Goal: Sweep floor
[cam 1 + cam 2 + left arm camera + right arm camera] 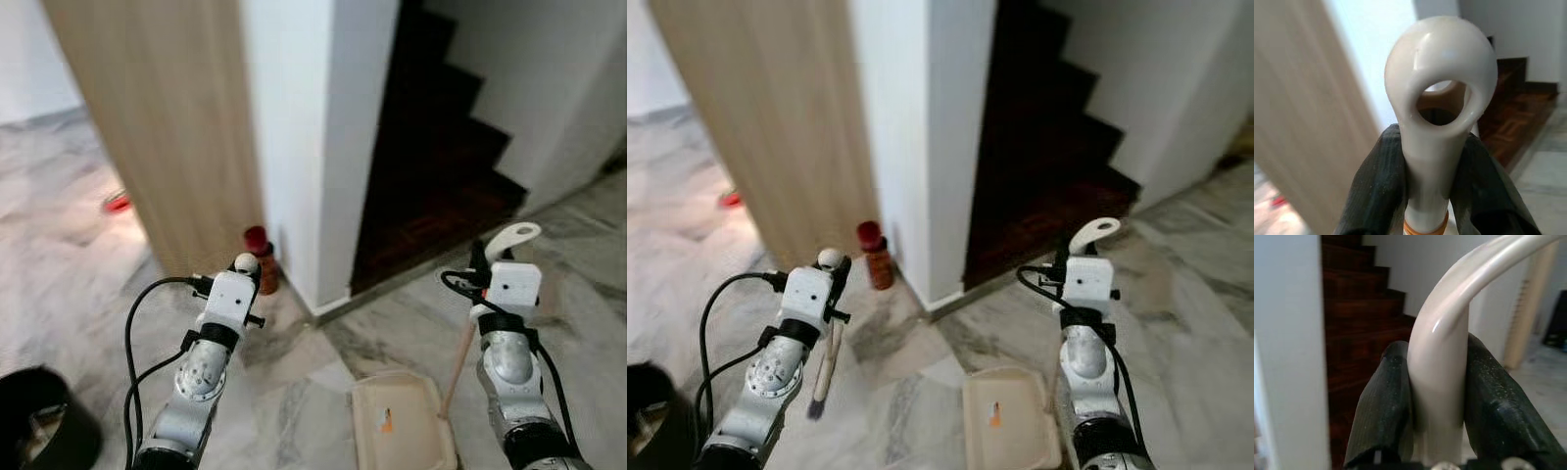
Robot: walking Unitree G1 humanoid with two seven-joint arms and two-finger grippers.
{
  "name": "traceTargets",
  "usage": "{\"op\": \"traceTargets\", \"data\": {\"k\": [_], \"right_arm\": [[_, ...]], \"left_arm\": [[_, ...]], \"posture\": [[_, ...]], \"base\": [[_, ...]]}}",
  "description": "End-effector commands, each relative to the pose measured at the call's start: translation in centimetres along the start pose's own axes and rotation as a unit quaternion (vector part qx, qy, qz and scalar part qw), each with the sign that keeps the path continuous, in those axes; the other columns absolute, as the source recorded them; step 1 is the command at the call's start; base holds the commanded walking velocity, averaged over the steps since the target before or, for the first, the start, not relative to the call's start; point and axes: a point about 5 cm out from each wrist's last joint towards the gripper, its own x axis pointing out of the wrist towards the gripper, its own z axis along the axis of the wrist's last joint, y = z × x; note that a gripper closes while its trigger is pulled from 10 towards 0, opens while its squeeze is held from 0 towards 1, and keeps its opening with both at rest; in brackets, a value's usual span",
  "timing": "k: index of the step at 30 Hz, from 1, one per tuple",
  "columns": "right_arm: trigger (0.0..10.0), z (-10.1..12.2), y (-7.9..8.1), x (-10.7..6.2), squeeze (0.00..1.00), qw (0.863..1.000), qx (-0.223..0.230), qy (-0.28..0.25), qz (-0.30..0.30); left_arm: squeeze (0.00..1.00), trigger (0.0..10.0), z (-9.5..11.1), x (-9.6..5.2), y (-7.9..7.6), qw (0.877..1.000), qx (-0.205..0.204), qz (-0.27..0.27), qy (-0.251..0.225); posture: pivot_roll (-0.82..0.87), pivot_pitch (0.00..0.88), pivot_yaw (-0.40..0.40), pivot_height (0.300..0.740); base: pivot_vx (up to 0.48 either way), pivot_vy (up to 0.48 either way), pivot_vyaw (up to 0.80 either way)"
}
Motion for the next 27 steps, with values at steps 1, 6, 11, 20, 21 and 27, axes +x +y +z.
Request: {"op": "traceTargets", "data": {"k": [1,6,11,20,21,27], "right_arm": [[10.0,1.1,-0.4,0.4,0.0,1.0,0.0,-0.028,-0.006],[10.0,1.1,-0.5,0.1,0.0,1.0,0.001,-0.029,-0.012],[10.0,1.1,-0.5,-0.1,0.0,0.999,0.004,-0.028,-0.014],[10.0,1.5,-0.4,-0.3,0.0,0.999,0.01,-0.033,-0.02],[10.0,1.5,-0.4,-0.3,0.0,0.999,0.01,-0.033,-0.02],[10.0,1.5,-0.4,-0.5,0.0,0.999,0.018,-0.032,-0.037]], "left_arm": [[0.0,10.0,0.8,0.6,0.7,1.0,0.0,0.014,-0.025],[0.0,10.0,0.7,0.8,1.0,0.999,-0.009,0.024,-0.022],[0.0,10.0,0.6,0.9,1.2,0.999,-0.01,0.03,-0.021],[0.0,10.0,-0.2,1.8,2.9,0.992,-0.092,0.091,0.005],[0.0,10.0,-0.2,1.8,2.9,0.992,-0.092,0.091,0.005],[0.0,10.0,-0.3,2.7,4.3,0.989,-0.101,0.104,0.01]], "posture": [[0.02,0.0,0.031,0.74],[0.02,0.0,0.035,0.74],[0.02,0.0,0.033,0.74],[-0.01,0.0,0.051,0.74],[-0.01,0.0,0.051,0.74],[-0.02,0.0,0.075,0.74]], "base": [[0.0,0.0,-0.8],[0.0,0.0,-0.8],[0.0,0.0,-0.8],[0.0,0.0,-0.8],[0.0,0.0,-0.8],[0.0,0.0,-0.8]]}}
